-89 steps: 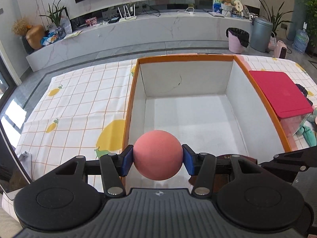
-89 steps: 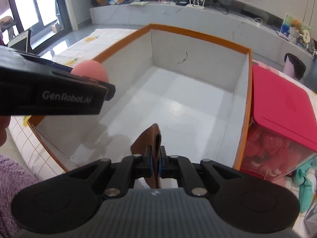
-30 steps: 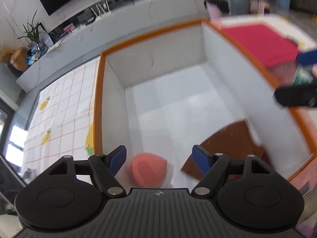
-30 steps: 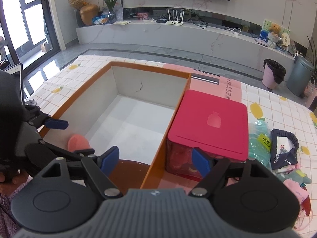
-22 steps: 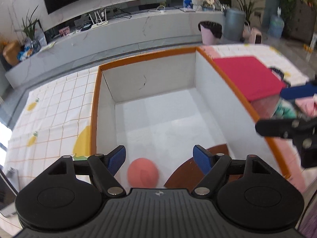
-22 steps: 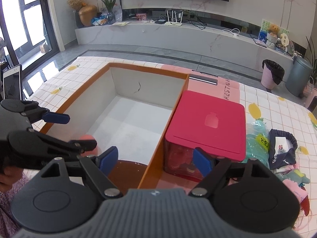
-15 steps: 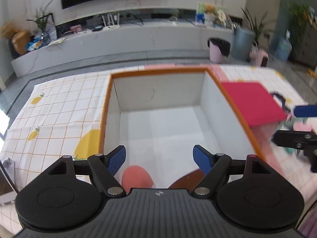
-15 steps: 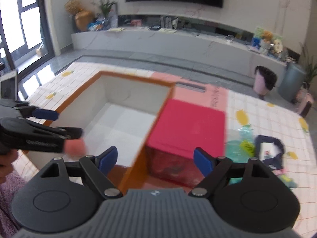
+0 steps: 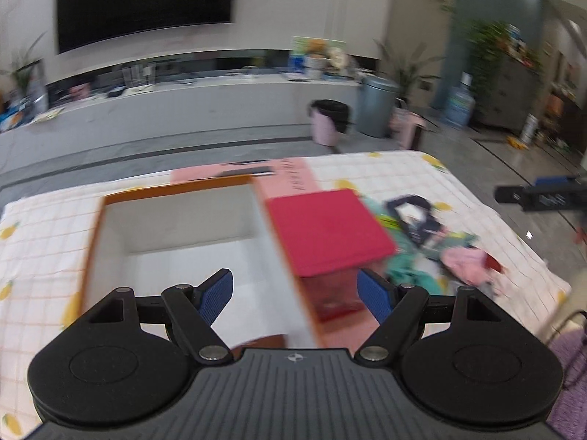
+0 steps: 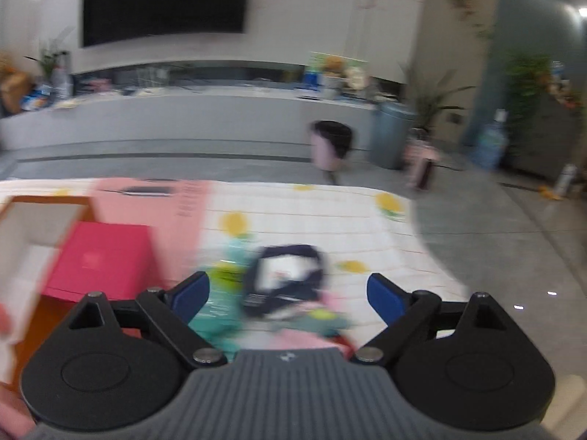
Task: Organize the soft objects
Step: 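Move both grippers back toward the pile of soft items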
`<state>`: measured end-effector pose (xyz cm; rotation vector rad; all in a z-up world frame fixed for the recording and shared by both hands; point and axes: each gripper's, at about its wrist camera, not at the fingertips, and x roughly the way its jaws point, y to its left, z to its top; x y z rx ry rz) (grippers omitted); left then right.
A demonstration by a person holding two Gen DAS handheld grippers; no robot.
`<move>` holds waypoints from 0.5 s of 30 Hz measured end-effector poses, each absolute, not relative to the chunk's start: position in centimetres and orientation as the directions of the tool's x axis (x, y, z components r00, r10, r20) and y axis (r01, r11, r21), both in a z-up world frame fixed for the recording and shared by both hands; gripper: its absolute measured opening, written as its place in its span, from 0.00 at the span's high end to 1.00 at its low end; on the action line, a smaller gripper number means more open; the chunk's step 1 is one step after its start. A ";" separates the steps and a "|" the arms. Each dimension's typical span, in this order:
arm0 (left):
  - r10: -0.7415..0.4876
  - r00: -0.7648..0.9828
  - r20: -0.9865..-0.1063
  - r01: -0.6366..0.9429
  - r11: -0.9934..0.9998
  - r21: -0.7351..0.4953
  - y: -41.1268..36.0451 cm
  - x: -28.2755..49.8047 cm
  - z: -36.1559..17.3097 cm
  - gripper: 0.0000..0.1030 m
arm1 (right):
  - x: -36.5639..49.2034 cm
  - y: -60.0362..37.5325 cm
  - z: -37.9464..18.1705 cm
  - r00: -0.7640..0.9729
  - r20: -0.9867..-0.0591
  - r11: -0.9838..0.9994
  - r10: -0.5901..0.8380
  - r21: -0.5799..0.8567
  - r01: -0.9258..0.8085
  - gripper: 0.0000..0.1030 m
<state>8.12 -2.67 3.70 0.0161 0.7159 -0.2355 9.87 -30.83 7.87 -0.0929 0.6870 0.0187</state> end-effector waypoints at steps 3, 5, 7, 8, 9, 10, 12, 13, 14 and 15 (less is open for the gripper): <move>-0.185 0.740 -0.646 0.221 0.975 -0.025 -5.8 8.1 3.1 0.12 | 10.3 -34.0 6.9 0.757 -0.648 0.993 -0.085 -0.122 0.007 0.11; -0.187 0.752 -0.632 0.225 0.974 -0.020 -7.6 8.1 2.7 0.12 | 10.9 -35.9 5.7 0.720 -0.690 0.995 -0.071 -0.096 0.006 0.11; -0.219 0.761 -0.611 0.248 0.968 -0.038 -8.9 7.9 2.4 0.12 | 11.7 -37.4 4.0 0.675 -0.736 0.998 -0.056 -0.067 0.010 0.12; -0.242 0.761 -0.602 0.265 0.963 -0.053 -9.6 8.0 2.2 0.12 | 11.9 -37.8 3.2 0.654 -0.755 0.998 -0.049 -0.053 0.013 0.12; -0.263 0.757 -0.598 0.279 0.958 -0.068 -10.0 8.0 2.1 0.12 | 12.3 -38.1 2.4 0.635 -0.772 0.999 -0.035 -0.035 0.012 0.14; -0.281 0.749 -0.599 0.291 0.953 -0.083 -10.6 8.1 1.9 0.12 | 12.7 -38.2 1.7 0.618 -0.786 1.000 -0.014 -0.015 0.005 0.20; -0.294 0.728 -0.619 0.297 0.949 -0.101 -11.5 8.6 1.3 0.12 | 13.5 -38.2 0.4 0.586 -0.809 0.999 0.040 0.029 -0.028 0.28; -0.290 0.717 -0.634 0.293 0.950 -0.102 -11.8 8.8 0.9 0.12 | 13.8 -38.0 0.0 0.574 -0.816 0.997 0.071 0.050 -0.052 0.33; -0.281 0.706 -0.650 0.289 0.952 -0.098 -12.0 9.0 0.5 0.12 | 14.0 -37.8 -0.5 0.564 -0.819 0.994 0.107 0.078 -0.076 0.35; -0.275 0.699 -0.661 0.285 0.954 -0.095 -12.2 9.2 0.0 0.12 | 14.5 -37.7 -0.9 0.549 -0.823 0.989 0.144 0.111 -0.094 0.38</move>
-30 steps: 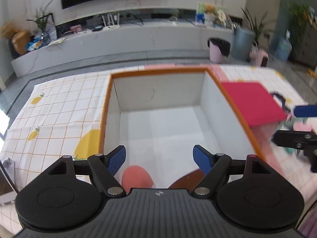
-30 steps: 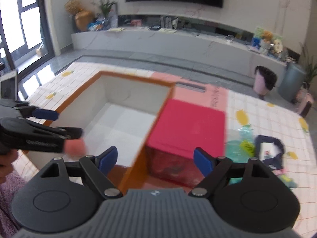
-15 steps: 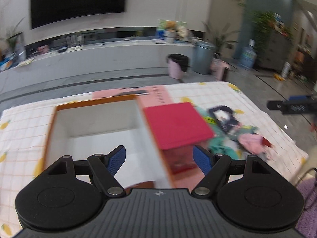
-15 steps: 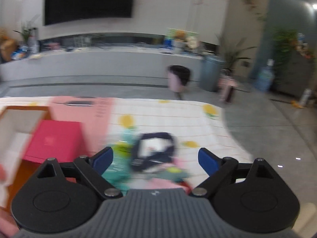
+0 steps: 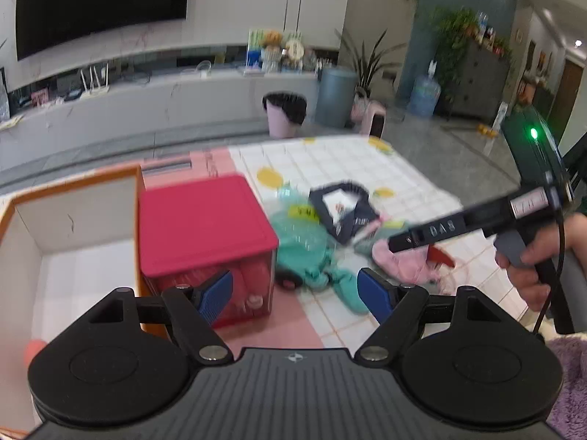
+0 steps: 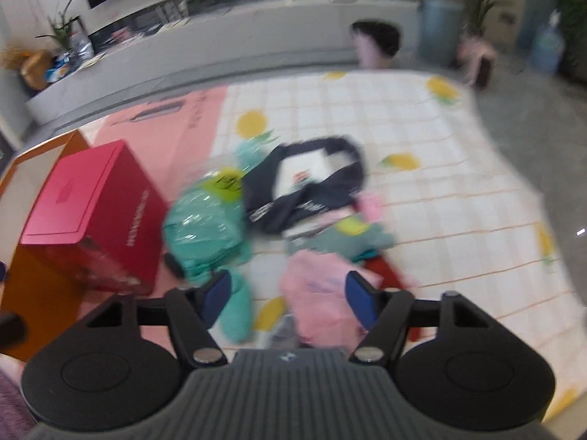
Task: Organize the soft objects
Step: 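Move both grippers back toward the pile of soft items, then grasp the pink cloth with the right gripper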
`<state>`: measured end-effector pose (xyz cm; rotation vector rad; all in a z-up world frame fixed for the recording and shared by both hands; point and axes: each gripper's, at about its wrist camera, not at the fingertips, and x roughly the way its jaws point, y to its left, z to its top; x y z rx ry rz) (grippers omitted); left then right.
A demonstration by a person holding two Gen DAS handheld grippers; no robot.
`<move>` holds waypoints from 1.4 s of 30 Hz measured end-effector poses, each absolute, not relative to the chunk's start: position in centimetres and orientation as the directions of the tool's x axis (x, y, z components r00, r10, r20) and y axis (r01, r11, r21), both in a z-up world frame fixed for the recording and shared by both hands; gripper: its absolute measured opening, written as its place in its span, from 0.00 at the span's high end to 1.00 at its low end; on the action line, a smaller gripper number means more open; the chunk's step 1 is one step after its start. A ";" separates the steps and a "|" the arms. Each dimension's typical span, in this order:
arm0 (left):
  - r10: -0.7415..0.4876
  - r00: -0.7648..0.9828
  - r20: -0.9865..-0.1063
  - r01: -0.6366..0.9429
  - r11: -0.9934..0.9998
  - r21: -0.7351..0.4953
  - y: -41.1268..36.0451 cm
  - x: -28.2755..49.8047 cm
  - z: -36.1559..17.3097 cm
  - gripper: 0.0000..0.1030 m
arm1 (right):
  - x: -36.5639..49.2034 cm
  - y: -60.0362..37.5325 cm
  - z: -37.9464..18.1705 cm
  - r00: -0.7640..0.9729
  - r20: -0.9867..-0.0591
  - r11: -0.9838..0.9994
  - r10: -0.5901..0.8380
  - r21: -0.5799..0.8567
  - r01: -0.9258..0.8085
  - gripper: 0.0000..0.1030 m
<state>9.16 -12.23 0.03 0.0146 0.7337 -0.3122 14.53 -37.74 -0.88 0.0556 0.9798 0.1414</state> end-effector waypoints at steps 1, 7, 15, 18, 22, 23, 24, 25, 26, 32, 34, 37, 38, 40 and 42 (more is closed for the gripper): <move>-0.273 0.694 -0.667 0.286 0.954 -0.093 -12.3 9.2 -0.4 0.12 | 15.0 -37.6 -1.4 0.528 -0.831 0.984 0.177 0.141 -0.107 0.41; -0.300 0.709 -0.638 0.341 0.938 -0.062 -12.0 7.8 -1.3 0.12 | 16.7 -36.7 -4.0 0.440 -0.886 0.989 0.143 0.113 -0.094 0.42; -0.400 0.696 -0.596 0.471 0.881 -0.040 -12.7 5.9 -1.8 0.12 | 17.5 -37.1 -5.6 0.402 -0.913 0.998 0.065 0.049 -0.050 0.50; -0.409 0.713 -0.570 0.505 0.863 0.013 -13.6 4.9 -1.6 0.12 | 17.9 -37.7 -6.1 0.393 -0.919 0.999 0.042 0.040 -0.013 0.62; -0.414 0.702 -0.580 0.532 0.846 0.040 -14.5 4.5 -1.7 0.12 | 18.1 -38.1 -6.6 0.383 -0.924 1.000 0.012 0.013 -0.001 0.79; -0.424 0.689 -0.588 0.539 0.842 0.024 -14.5 4.5 -1.7 0.12 | 18.1 -38.2 -6.6 0.382 -0.924 1.000 0.009 0.012 0.007 0.81; -0.432 0.679 -0.594 0.542 0.840 0.009 -14.4 4.6 -1.8 0.12 | 18.0 -38.5 -6.6 0.383 -0.924 1.000 0.013 0.021 0.018 0.89; -0.435 0.672 -0.600 0.540 0.841 -0.005 -14.4 4.7 -1.9 0.12 | 18.0 -38.7 -6.6 0.385 -0.923 0.999 0.016 0.029 0.027 0.93; -0.434 0.666 -0.606 0.535 0.845 -0.017 -14.4 4.9 -2.0 0.12 | 18.0 -38.8 -6.6 0.385 -0.923 0.999 0.013 0.028 0.033 0.94; -0.429 0.612 -0.664 0.516 0.853 -0.076 -14.6 6.6 -2.9 0.12 | 17.6 -39.5 -6.4 0.385 -0.922 0.996 0.044 0.072 0.057 1.00; -0.438 0.603 -0.666 0.533 0.843 -0.071 -15.2 7.0 -3.2 0.12 | 17.3 -39.8 -6.0 0.398 -0.916 0.994 0.048 0.085 0.075 1.00; -0.416 0.600 -0.683 0.542 0.840 -0.036 -16.7 7.8 -3.9 0.12 | 16.4 -40.3 -4.5 0.446 -0.894 0.992 0.043 0.090 0.084 1.00; -0.400 0.597 -0.696 0.535 0.844 -0.026 -17.3 8.1 -4.3 0.12 | 16.0 -40.5 -3.9 0.464 -0.885 0.992 0.033 0.085 0.092 1.00; -0.394 0.580 -0.712 0.535 0.844 -0.031 -18.4 8.8 -5.2 0.12 | 15.3 -41.0 -3.0 0.488 -0.873 0.992 -0.012 0.050 0.114 1.00; -0.411 0.555 -0.723 0.552 0.832 -0.048 -19.6 9.2 -6.0 0.12 | 14.9 -41.8 -2.6 0.497 -0.866 0.990 -0.057 0.016 0.141 0.99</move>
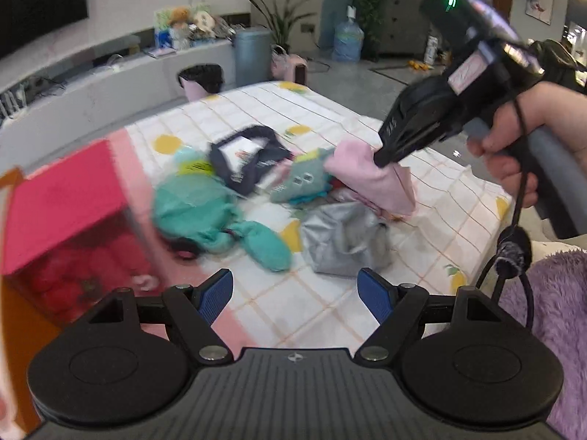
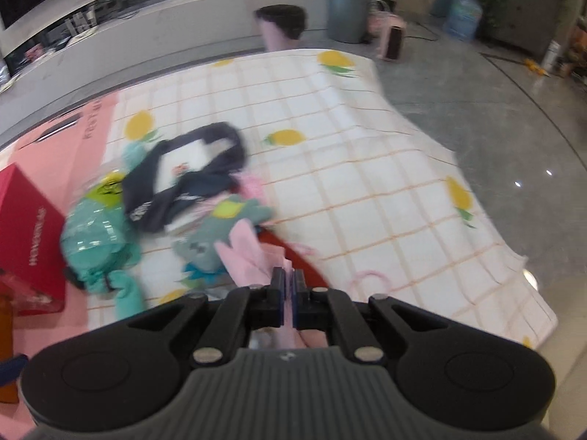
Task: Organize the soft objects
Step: 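Grasp the pink cloth with the right gripper, then grasp the grey silver cloth with the left gripper while the right gripper lifts the pink cloth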
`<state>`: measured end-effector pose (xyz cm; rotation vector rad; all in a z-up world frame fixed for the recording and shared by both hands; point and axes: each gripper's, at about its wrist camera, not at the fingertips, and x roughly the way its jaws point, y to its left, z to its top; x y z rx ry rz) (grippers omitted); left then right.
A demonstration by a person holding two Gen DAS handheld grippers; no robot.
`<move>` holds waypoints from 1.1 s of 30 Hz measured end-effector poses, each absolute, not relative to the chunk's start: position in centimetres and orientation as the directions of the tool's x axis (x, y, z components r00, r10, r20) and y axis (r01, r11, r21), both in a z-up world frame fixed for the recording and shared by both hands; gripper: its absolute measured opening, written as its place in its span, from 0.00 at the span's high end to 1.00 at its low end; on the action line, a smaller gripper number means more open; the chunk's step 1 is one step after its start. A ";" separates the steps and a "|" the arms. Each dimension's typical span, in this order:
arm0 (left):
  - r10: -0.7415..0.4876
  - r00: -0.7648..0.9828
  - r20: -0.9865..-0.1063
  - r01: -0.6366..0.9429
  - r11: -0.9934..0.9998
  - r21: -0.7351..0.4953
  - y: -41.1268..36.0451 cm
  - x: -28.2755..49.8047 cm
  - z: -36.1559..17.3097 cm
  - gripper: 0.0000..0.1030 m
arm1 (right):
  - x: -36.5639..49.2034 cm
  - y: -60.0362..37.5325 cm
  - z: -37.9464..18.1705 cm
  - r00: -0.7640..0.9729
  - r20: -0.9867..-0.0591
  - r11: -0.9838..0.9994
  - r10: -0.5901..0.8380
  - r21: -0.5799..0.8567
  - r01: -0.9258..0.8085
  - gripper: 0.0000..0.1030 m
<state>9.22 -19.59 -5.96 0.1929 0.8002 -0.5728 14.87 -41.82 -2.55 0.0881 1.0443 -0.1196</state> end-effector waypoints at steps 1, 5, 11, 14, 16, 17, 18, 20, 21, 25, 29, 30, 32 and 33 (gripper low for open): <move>-0.416 0.546 -0.727 0.560 0.827 -0.053 -20.2 9.4 -6.4 0.12 | 14.7 -42.3 -2.5 0.497 -0.865 0.987 -0.071 0.010 0.159 0.99; -0.417 0.535 -0.735 0.594 0.804 -0.023 -22.9 9.9 -7.9 0.12 | 14.2 -44.1 -2.7 0.475 -0.870 0.979 -0.134 -0.041 0.201 0.99; -0.454 0.500 -0.738 0.644 0.765 -0.034 -25.5 10.6 -9.3 0.12 | 14.5 -47.7 -5.6 0.404 -0.912 0.963 -0.072 0.041 0.265 0.93; -0.465 0.492 -0.736 0.651 0.757 -0.043 -26.4 10.9 -9.7 0.12 | 14.7 -49.0 -6.0 0.397 -0.915 0.946 -0.063 0.072 0.316 0.58; -0.464 0.486 -0.741 0.650 0.758 -0.048 -26.9 11.2 -10.2 0.12 | 14.7 -49.8 -5.9 0.412 -0.910 0.928 -0.039 0.120 0.353 0.46; -0.465 0.482 -0.743 0.649 0.759 -0.053 -27.1 11.4 -10.5 0.12 | 14.7 -50.1 -5.8 0.423 -0.906 0.918 -0.018 0.153 0.366 0.46; -0.465 0.477 -0.745 0.649 0.759 -0.058 -27.2 11.5 -10.6 0.12 | 14.7 -50.3 -5.7 0.431 -0.902 0.909 0.009 0.187 0.372 0.41; -0.467 0.470 -0.749 0.651 0.757 -0.064 -27.4 11.7 -11.2 0.12 | 14.8 -50.5 -5.7 0.440 -0.895 0.896 0.067 0.248 0.369 0.34; -0.469 0.469 -0.748 0.654 0.754 -0.063 -27.5 11.7 -11.4 0.12 | 15.0 -50.3 -5.8 0.439 -0.894 0.894 0.087 0.264 0.361 0.33; -0.452 0.495 -0.742 0.640 0.767 -0.039 -27.5 11.9 -12.2 0.16 | 15.8 -48.9 -6.1 0.423 -0.897 0.907 0.127 0.278 0.318 0.33; -0.457 0.497 -0.738 0.621 0.781 -0.065 -27.0 12.3 -12.4 0.21 | 16.4 -48.1 -6.3 0.410 -0.905 0.921 0.114 0.251 0.298 0.42; -0.458 0.488 -0.743 0.616 0.784 -0.079 -26.8 12.6 -12.5 0.22 | 16.4 -48.1 -6.4 0.412 -0.904 0.922 0.111 0.249 0.298 0.52; -0.466 0.469 -0.750 0.606 0.787 -0.110 -26.5 13.0 -12.6 0.28 | 16.2 -47.9 -6.1 0.423 -0.901 0.932 0.094 0.229 0.281 0.60; -0.470 0.463 -0.751 0.600 0.790 -0.124 -26.3 13.2 -12.6 0.30 | 16.1 -47.9 -6.0 0.430 -0.898 0.936 0.090 0.224 0.272 0.67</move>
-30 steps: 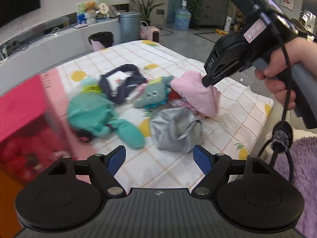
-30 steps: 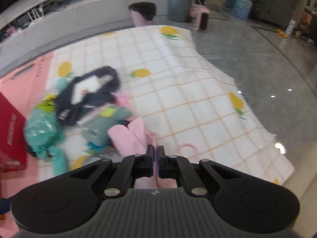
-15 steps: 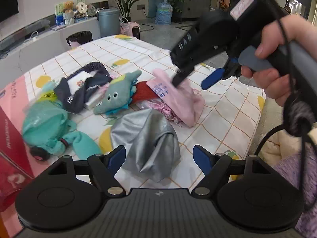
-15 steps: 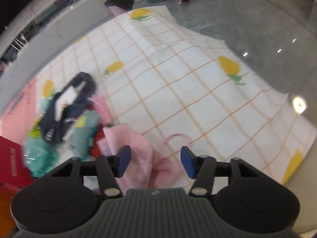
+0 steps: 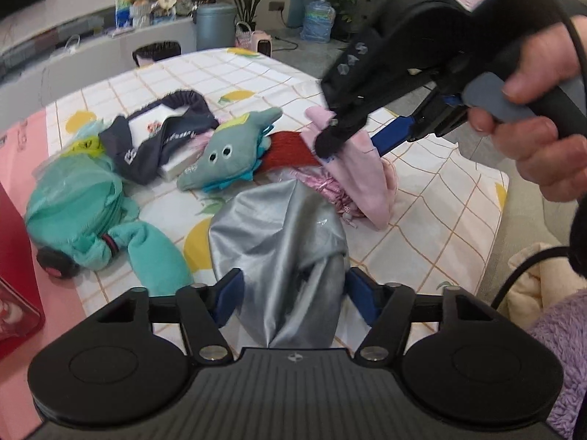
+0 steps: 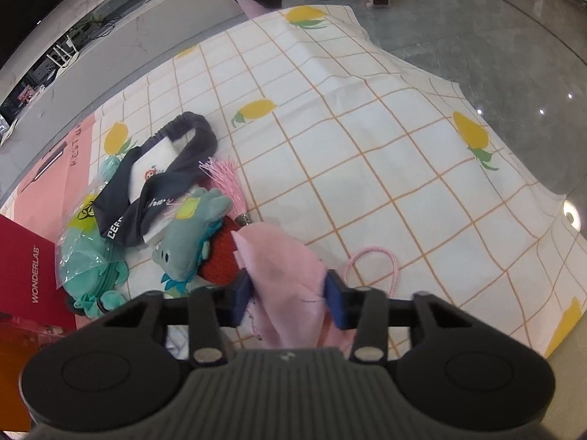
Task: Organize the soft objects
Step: 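Grasp the grey silver cloth with the left gripper while the right gripper lifts the pink cloth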
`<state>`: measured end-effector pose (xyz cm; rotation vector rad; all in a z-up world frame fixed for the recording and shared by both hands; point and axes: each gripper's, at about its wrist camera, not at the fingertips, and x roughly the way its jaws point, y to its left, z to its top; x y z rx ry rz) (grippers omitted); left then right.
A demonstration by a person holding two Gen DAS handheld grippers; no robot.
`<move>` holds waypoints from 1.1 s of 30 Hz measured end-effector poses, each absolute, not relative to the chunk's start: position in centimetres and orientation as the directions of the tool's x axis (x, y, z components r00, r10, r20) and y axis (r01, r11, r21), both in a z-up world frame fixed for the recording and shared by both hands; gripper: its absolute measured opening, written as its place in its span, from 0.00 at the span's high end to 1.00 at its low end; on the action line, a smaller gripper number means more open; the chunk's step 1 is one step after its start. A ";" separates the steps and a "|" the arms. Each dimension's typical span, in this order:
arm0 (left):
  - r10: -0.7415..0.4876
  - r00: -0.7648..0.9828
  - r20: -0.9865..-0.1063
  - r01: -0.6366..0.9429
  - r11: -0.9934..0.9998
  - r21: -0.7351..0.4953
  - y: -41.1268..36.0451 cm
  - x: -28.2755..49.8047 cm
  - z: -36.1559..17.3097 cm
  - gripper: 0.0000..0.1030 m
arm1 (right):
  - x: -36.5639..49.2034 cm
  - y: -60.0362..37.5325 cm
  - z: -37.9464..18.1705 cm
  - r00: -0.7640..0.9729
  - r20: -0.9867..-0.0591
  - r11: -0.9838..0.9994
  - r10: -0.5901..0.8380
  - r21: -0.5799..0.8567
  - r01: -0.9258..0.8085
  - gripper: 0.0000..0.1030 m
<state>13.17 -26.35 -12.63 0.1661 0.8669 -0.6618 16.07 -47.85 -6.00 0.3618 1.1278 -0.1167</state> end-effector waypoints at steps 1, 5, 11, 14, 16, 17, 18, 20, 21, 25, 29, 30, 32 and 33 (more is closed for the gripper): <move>-0.474 0.461 -0.750 0.596 0.792 -0.133 -26.3 13.2 -12.7 0.31 | 16.0 -47.9 -6.0 0.435 -0.896 0.937 0.091 0.225 0.267 0.70; -0.475 0.466 -0.747 0.582 0.800 -0.146 -25.7 13.3 -12.7 0.44 | 15.8 -48.9 -6.1 0.439 -0.893 0.910 0.098 0.259 0.324 0.89; -0.500 0.451 -0.740 0.562 0.803 -0.200 -25.0 13.3 -12.5 0.60 | 14.8 -49.9 -4.9 0.495 -0.864 0.886 0.088 0.295 0.358 0.95; -0.503 0.460 -0.731 0.552 0.807 -0.208 -24.6 13.0 -12.6 0.74 | 14.3 -49.8 -3.8 0.524 -0.850 0.891 0.051 0.277 0.361 0.95; -0.508 0.467 -0.723 0.533 0.815 -0.228 -24.2 13.1 -12.6 0.86 | 14.2 -49.7 -3.4 0.539 -0.841 0.896 0.046 0.274 0.350 0.95; -0.513 0.469 -0.719 0.524 0.817 -0.241 -24.1 13.1 -12.5 0.88 | 14.3 -49.6 -3.4 0.540 -0.840 0.897 0.050 0.275 0.346 0.95; -0.518 0.467 -0.717 0.518 0.817 -0.253 -23.9 13.2 -12.4 0.88 | 14.3 -49.5 -3.4 0.538 -0.842 0.899 0.047 0.270 0.344 0.95; -0.527 0.458 -0.716 0.515 0.814 -0.270 -23.6 13.4 -12.3 0.90 | 14.4 -49.3 -3.5 0.532 -0.846 0.905 0.036 0.252 0.341 0.95; -0.527 0.465 -0.712 0.509 0.817 -0.273 -23.5 13.4 -12.1 0.91 | 14.4 -49.3 -3.5 0.531 -0.847 0.906 0.033 0.249 0.341 0.95; -0.529 0.484 -0.696 0.504 0.820 -0.273 -23.1 13.1 -11.7 0.92 | 14.3 -49.3 -3.3 0.540 -0.841 0.910 0.023 0.241 0.337 0.95; -0.542 0.500 -0.675 0.507 0.816 -0.280 -22.5 12.8 -11.0 0.92 | 14.3 -48.9 -3.1 0.546 -0.837 0.916 0.022 0.235 0.324 0.95; -0.544 0.505 -0.671 0.505 0.816 -0.281 -22.4 12.7 -10.7 0.92 | 14.3 -48.8 -3.0 0.547 -0.837 0.918 0.022 0.233 0.321 0.95; -0.546 0.516 -0.659 0.502 0.817 -0.284 -22.0 12.6 -10.1 0.92 | 14.3 -48.8 -2.9 0.554 -0.832 0.916 0.021 0.238 0.323 0.95; -0.548 0.523 -0.652 0.500 0.817 -0.286 -21.7 12.5 -9.8 0.92 | 14.2 -48.9 -2.8 0.562 -0.827 0.912 0.020 0.245 0.328 0.95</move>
